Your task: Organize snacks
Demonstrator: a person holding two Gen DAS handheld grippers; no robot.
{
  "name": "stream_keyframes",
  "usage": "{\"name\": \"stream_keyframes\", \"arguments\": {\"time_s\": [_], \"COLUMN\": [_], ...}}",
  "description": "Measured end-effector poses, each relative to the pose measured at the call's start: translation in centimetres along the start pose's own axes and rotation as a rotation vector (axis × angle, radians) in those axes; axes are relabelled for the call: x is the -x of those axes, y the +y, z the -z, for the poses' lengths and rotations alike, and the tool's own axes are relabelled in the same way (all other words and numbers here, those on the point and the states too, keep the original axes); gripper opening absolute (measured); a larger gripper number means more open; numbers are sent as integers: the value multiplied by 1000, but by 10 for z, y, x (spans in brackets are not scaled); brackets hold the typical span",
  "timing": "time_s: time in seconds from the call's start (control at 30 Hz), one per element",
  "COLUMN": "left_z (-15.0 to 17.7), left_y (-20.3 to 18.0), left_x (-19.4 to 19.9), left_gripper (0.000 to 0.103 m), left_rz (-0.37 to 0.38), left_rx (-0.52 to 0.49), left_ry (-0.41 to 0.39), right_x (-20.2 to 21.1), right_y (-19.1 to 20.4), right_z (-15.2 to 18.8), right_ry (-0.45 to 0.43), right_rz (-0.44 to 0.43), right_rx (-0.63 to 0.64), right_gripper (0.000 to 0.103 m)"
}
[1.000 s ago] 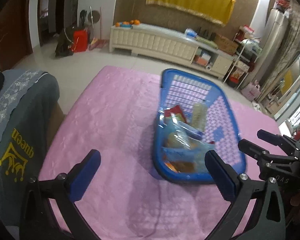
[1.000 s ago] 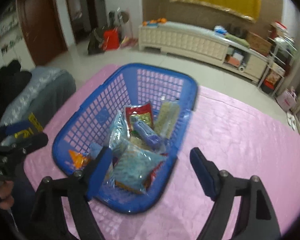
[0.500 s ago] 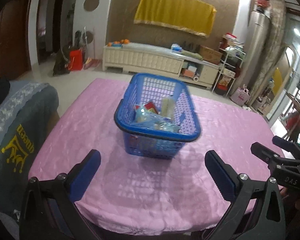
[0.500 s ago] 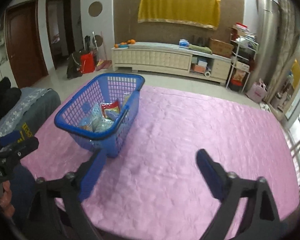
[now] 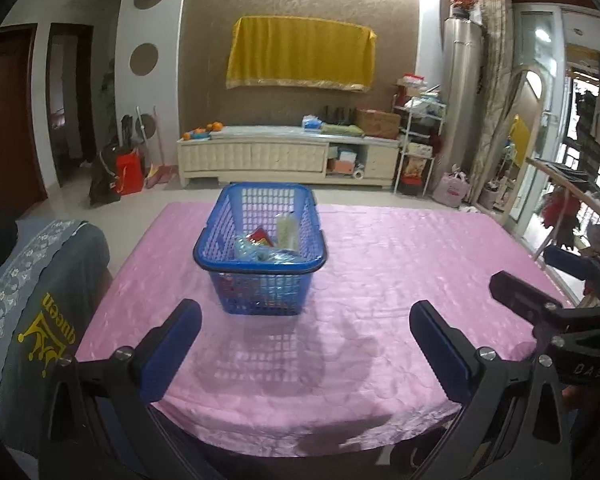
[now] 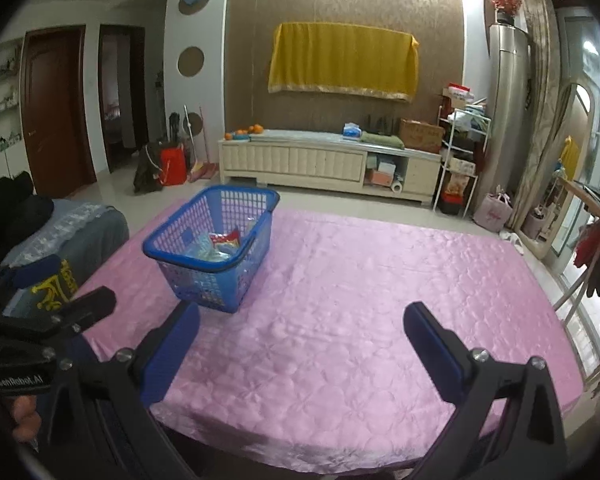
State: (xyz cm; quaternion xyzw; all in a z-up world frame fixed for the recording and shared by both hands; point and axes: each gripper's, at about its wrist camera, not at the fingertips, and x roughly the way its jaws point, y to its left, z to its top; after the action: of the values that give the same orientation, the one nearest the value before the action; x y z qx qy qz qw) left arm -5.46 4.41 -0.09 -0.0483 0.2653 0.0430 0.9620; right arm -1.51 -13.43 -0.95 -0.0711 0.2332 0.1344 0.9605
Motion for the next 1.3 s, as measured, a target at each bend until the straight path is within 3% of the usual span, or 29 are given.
{"name": "stream_keyframes", "arguments": {"time_s": [0.87, 1.3], "left_z": [9, 11], "left_y": [-25, -27], "left_x": [31, 38], "left_gripper": [103, 103], "left_rz": [15, 19], "left_rx": [-48, -53], "left_ry": [-66, -77], "right_x": [62, 73], "right_y": [-4, -5], "right_z": [21, 21], "right_ry": [-86, -105], "right_rz": [-1, -6], "right_rx": [-57, -61], "right_gripper": [103, 103]}}
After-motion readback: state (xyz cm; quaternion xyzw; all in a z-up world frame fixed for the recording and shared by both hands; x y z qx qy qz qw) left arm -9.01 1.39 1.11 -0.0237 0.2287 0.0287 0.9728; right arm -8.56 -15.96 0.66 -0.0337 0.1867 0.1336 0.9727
